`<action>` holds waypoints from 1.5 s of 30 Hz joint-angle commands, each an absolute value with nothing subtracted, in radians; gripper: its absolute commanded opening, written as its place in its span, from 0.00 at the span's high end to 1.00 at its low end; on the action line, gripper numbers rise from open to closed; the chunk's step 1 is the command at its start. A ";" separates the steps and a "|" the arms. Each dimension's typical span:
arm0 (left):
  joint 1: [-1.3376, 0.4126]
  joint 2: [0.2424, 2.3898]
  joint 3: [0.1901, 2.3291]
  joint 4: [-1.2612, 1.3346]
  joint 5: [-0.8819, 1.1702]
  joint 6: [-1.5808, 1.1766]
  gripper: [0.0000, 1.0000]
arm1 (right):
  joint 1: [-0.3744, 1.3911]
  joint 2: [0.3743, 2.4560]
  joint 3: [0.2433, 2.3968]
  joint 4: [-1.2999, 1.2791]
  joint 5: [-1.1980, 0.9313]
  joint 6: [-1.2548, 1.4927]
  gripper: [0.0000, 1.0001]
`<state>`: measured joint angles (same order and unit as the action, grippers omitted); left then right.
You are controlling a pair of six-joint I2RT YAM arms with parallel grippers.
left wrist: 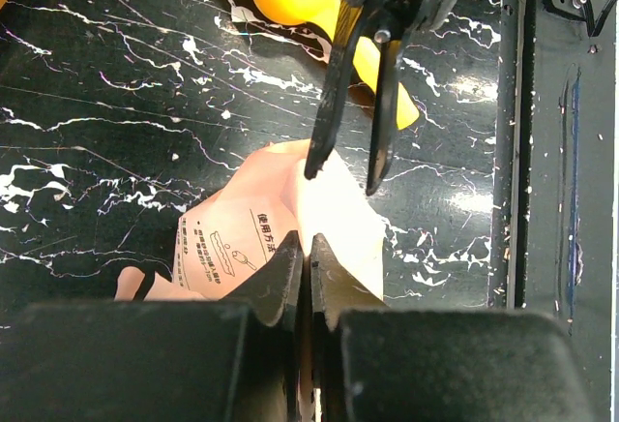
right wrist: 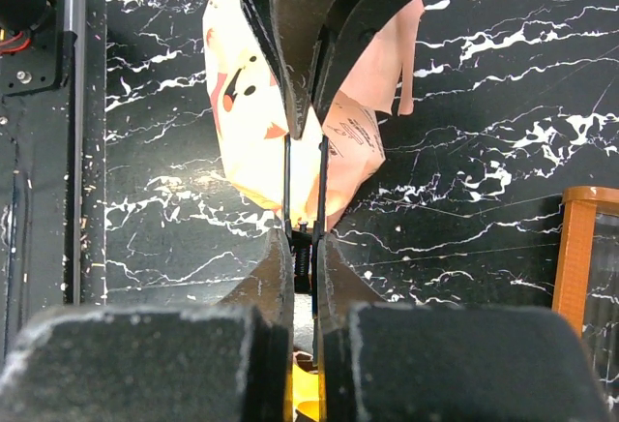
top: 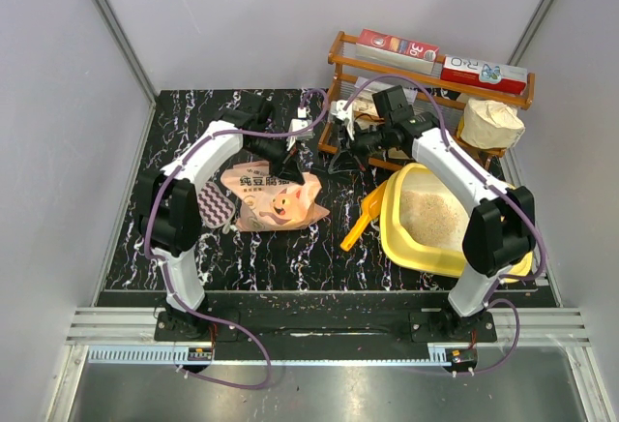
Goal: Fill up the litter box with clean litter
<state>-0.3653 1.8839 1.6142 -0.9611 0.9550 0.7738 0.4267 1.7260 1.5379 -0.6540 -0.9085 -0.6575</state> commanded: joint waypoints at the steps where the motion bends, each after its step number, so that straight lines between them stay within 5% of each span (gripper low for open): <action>1: -0.367 1.824 1.608 -0.897 1.008 0.762 1.00 | 0.434 1.738 1.592 -0.670 -0.897 -0.719 1.00; 13: -0.367 1.825 1.615 -0.894 1.006 0.752 1.00 | 0.469 1.756 1.578 -0.678 -0.871 -0.761 1.00; 26: -0.359 1.741 1.562 -0.888 0.925 0.696 0.55 | 0.520 1.763 1.615 -0.730 -0.793 -0.851 1.00; 40: -0.342 1.684 1.417 -0.744 0.808 0.666 0.64 | 0.482 1.689 1.641 -0.730 -0.769 -0.822 1.00; 45: -0.344 1.718 1.457 -0.745 0.854 0.660 0.78 | 0.476 1.727 1.669 -0.718 -0.768 -0.825 1.00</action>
<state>-0.3458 1.6958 1.4124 -0.7837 0.8276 0.6796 0.4824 1.7382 1.6096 -0.7479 -0.7742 -0.8188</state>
